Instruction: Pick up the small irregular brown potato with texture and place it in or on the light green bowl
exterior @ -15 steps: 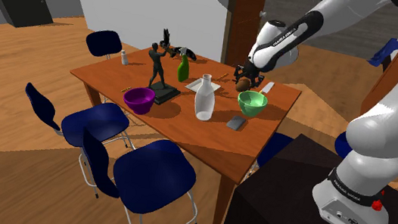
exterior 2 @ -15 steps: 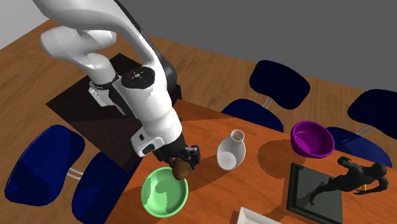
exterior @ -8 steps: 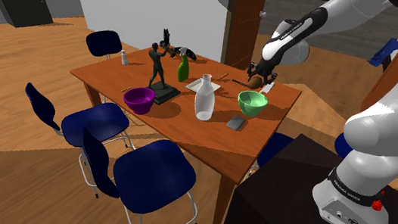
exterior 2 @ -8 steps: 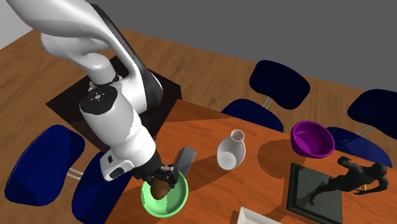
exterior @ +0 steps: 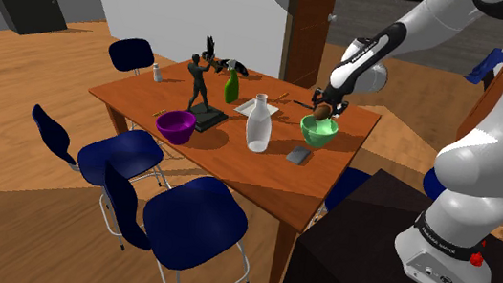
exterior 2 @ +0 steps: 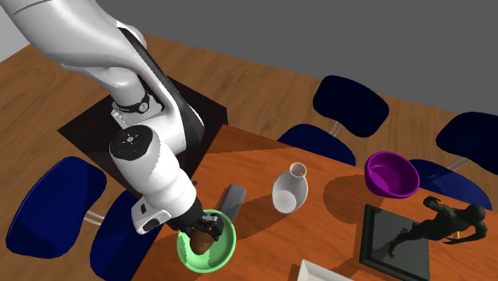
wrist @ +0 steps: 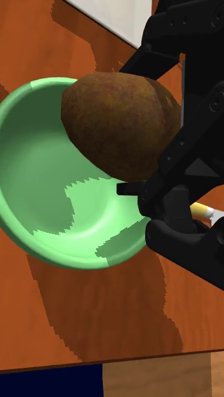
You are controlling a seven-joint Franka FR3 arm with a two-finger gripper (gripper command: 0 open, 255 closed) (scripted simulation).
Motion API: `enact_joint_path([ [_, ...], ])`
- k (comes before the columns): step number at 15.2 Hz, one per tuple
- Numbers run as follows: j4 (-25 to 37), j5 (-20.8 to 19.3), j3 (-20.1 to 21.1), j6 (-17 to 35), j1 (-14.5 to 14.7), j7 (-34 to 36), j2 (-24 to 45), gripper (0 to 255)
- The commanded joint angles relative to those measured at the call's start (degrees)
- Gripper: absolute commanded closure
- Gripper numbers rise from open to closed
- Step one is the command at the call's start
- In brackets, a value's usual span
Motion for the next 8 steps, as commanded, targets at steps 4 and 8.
enact_joint_path([
  [4, -0.2, -1.9, -1.4, 3.6, 1.0, 1.2, 3.4, 255],
  [8, -0.2, -2.2, -1.6, 4.1, 1.2, 1.4, 3.9, 255],
])
